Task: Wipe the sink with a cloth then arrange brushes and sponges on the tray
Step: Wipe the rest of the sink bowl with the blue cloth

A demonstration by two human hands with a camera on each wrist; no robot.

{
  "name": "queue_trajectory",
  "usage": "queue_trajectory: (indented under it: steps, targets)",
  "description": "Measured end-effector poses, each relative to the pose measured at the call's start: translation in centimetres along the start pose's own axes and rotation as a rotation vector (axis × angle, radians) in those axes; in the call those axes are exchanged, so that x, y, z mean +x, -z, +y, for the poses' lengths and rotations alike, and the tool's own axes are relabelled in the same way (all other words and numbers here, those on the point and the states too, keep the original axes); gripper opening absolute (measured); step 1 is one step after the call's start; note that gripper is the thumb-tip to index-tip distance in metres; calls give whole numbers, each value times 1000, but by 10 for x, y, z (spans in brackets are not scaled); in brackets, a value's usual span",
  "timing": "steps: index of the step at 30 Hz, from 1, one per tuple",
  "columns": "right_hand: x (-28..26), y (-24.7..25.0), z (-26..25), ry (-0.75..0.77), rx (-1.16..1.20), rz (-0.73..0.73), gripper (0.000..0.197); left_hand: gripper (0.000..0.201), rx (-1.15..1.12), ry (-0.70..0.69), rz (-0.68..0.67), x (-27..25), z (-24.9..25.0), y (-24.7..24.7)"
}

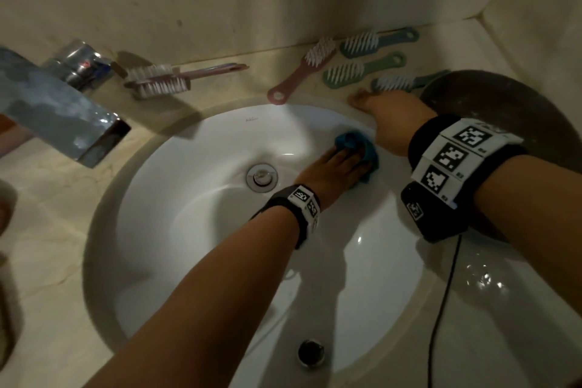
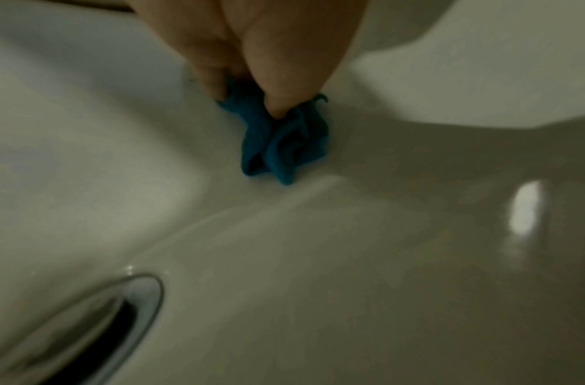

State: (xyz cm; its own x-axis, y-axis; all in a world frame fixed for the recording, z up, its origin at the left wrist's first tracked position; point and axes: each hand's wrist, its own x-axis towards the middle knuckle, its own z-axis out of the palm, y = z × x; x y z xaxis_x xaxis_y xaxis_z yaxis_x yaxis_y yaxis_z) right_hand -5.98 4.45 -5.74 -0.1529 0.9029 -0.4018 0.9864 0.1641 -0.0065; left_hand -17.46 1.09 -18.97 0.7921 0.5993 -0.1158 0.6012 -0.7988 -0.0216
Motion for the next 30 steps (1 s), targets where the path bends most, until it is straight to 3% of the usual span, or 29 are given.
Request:
queue_trajectory:
  steps: [3,8,11,13,18,21,23,26,28,30]
  targets:
    - [-6,3,5,-15,36,-33,62,60,-228,30,-199,-12,9,1]
    - [-5,0,13,-2,60,-43,60,61,-788,313,-86,-8,22,-1]
    - [-3,0,13,13,35,-33,61,60,-962,708,16,-12,10,-3]
    - [-2,1,14,17,15,-34,62,61,-1099,852,59,-13,6,-5]
    - [-2,1,13,21,-21,-28,60,56,-1358,972,306,9,20,17]
    - [-3,0,13,33,-41,-10,49,54,-1423,768,413,16,42,31]
    - [-4,0,12,41,-30,-4,49,55,-1178,668,421,16,41,23]
    - [-4,0,11,44,-44,-36,60,54,-955,443,169,10,31,10]
    - [-4,1,10,38,-46,-51,62,67,-844,408,174,3,17,0]
    - [-4,1,10,22,-54,-52,61,50,-669,356,220,1,1,-2]
